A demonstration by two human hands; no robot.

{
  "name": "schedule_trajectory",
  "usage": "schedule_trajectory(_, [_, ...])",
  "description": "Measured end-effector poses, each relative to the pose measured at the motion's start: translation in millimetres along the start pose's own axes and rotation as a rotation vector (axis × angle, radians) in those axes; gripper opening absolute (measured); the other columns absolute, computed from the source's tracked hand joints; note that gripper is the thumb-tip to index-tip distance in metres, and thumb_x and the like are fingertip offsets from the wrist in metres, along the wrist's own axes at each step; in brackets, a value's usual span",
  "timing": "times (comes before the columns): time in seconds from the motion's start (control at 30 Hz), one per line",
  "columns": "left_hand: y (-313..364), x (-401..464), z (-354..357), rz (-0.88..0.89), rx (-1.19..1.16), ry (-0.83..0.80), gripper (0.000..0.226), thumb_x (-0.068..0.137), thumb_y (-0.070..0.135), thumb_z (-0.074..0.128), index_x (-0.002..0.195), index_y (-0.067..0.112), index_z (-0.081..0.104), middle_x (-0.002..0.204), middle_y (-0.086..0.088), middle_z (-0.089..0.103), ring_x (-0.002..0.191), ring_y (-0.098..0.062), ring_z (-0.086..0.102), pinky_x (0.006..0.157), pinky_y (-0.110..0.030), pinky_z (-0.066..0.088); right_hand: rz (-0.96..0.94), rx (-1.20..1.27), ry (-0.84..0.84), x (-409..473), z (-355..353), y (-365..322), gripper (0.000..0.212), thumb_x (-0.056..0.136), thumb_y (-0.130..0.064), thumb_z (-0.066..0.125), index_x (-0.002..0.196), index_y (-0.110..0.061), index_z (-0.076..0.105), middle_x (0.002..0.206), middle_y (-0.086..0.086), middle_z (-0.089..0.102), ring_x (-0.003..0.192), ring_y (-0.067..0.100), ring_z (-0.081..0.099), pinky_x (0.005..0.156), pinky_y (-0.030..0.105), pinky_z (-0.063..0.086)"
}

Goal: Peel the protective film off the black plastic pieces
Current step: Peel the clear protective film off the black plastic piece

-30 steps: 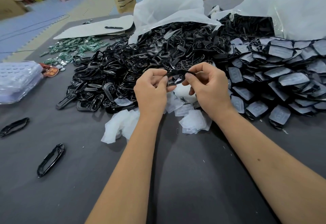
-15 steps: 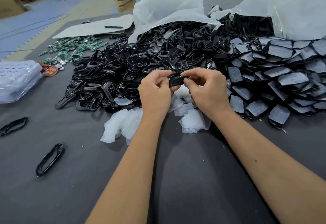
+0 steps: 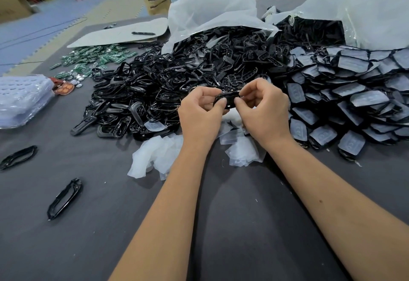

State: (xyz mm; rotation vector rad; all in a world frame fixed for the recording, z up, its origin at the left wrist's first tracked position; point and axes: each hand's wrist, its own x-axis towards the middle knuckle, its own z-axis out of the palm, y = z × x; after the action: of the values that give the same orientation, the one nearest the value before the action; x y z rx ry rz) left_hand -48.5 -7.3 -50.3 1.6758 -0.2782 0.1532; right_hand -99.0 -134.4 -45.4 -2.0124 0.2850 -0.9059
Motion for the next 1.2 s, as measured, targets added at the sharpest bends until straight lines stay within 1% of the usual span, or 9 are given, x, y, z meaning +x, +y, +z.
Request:
schedule_trajectory(0.1, [-0.5, 1.0, -1.9, -0.010, -0.020, 0.013, 0.022, 0.084, 0.003, 0.080, 0.089, 0.023, 0.072, 0.087, -0.008, 0.077, 0.078, -0.033, 0.076, 0.073, -0.044, 0.064, 0.005, 0.016, -0.027, -0.6, 0.6, 0.2, 0.013, 0.084, -0.011, 0.078, 0.091, -0.013, 0.067, 0.073, -0.005, 0.069, 0.066, 0.008, 0.063, 0.062, 0.010, 0.044])
schedule_trajectory(0.2, [0.7, 1.3, -4.7, -0.052, -0.155, -0.013, 0.023, 0.085, -0.006, 0.077, 0.087, 0.016, 0.071, 0.077, -0.004, 0.076, 0.071, -0.023, 0.076, 0.067, -0.029, 0.061, 0.020, 0.033, -0.035, -0.3, 0.9, 1.1, 0.021, 0.086, -0.015, 0.080, 0.100, -0.013, 0.064, 0.072, -0.005, 0.068, 0.060, 0.004, 0.060, 0.062, 0.013, 0.045])
schedule_trajectory(0.3, [2.0, 2.7, -8.5, -0.093, -0.281, -0.067, 0.022, 0.086, -0.010, 0.074, 0.088, 0.010, 0.069, 0.069, 0.001, 0.073, 0.066, -0.017, 0.072, 0.066, -0.027, 0.060, 0.007, 0.055, -0.043, 0.4, -0.3, 2.2, 0.021, 0.088, -0.020, 0.080, 0.102, -0.017, 0.065, 0.076, -0.007, 0.068, 0.065, 0.004, 0.063, 0.063, 0.016, 0.048])
schedule_trajectory(0.43, [2.9, 4.7, -15.3, -0.142, -0.364, -0.146, 0.025, 0.085, -0.014, 0.073, 0.083, 0.011, 0.068, 0.068, 0.000, 0.072, 0.063, -0.018, 0.071, 0.058, -0.019, 0.054, 0.047, 0.171, -0.149, 2.1, -1.5, 5.7, 0.010, 0.089, -0.012, 0.076, 0.095, -0.014, 0.068, 0.079, 0.002, 0.072, 0.070, 0.022, 0.071, 0.061, 0.040, 0.059])
schedule_trajectory(0.6, [-0.9, 4.9, -15.6, -0.141, -0.423, -0.184, 0.020, 0.087, -0.009, 0.074, 0.082, 0.008, 0.066, 0.070, -0.003, 0.072, 0.062, -0.019, 0.070, 0.057, -0.022, 0.054, 0.137, 0.340, -0.199, 2.1, -5.7, 6.2, 0.017, 0.088, -0.004, 0.077, 0.086, -0.016, 0.065, 0.064, -0.003, 0.065, 0.049, 0.015, 0.059, 0.043, 0.027, 0.048])
schedule_trajectory(0.7, [-4.5, 5.4, -14.5, -0.128, -0.405, -0.181, 0.020, 0.087, -0.010, 0.075, 0.083, 0.007, 0.065, 0.074, -0.007, 0.074, 0.064, -0.021, 0.071, 0.059, -0.025, 0.057, 0.061, 0.185, -0.180, 1.1, -4.9, 4.0, 0.015, 0.087, -0.006, 0.078, 0.087, -0.014, 0.065, 0.070, -0.002, 0.067, 0.057, 0.018, 0.061, 0.051, 0.033, 0.053])
schedule_trajectory(0.8, [-3.7, 5.2, -15.5, -0.117, -0.404, -0.173, 0.020, 0.087, -0.010, 0.075, 0.083, 0.008, 0.066, 0.078, -0.011, 0.076, 0.064, -0.023, 0.074, 0.052, -0.020, 0.053, -0.023, 0.052, -0.132, -0.3, -3.0, -2.4, 0.014, 0.086, -0.011, 0.077, 0.088, -0.015, 0.064, 0.074, -0.002, 0.067, 0.063, 0.017, 0.064, 0.058, 0.032, 0.056])
schedule_trajectory(1.0, [-0.9, 5.8, -21.9, -0.107, -0.417, -0.167, 0.022, 0.086, -0.011, 0.075, 0.083, 0.009, 0.066, 0.076, -0.007, 0.075, 0.059, -0.016, 0.072, 0.051, -0.018, 0.051, 0.092, 0.374, -0.278, 2.5, -6.3, -4.3, 0.009, 0.092, -0.004, 0.075, 0.095, -0.005, 0.066, 0.074, 0.005, 0.072, 0.062, 0.021, 0.070, 0.048, 0.034, 0.056])
schedule_trajectory(1.2, [0.9, 5.9, -22.0, -0.181, -0.432, -0.217, 0.022, 0.087, -0.011, 0.073, 0.084, 0.010, 0.067, 0.072, -0.003, 0.074, 0.058, -0.014, 0.069, 0.053, -0.019, 0.052, 0.119, 0.371, -0.266, 4.4, -6.1, -2.5, 0.011, 0.090, 0.003, 0.074, 0.091, -0.006, 0.067, 0.073, 0.007, 0.073, 0.059, 0.022, 0.069, 0.054, 0.030, 0.055])
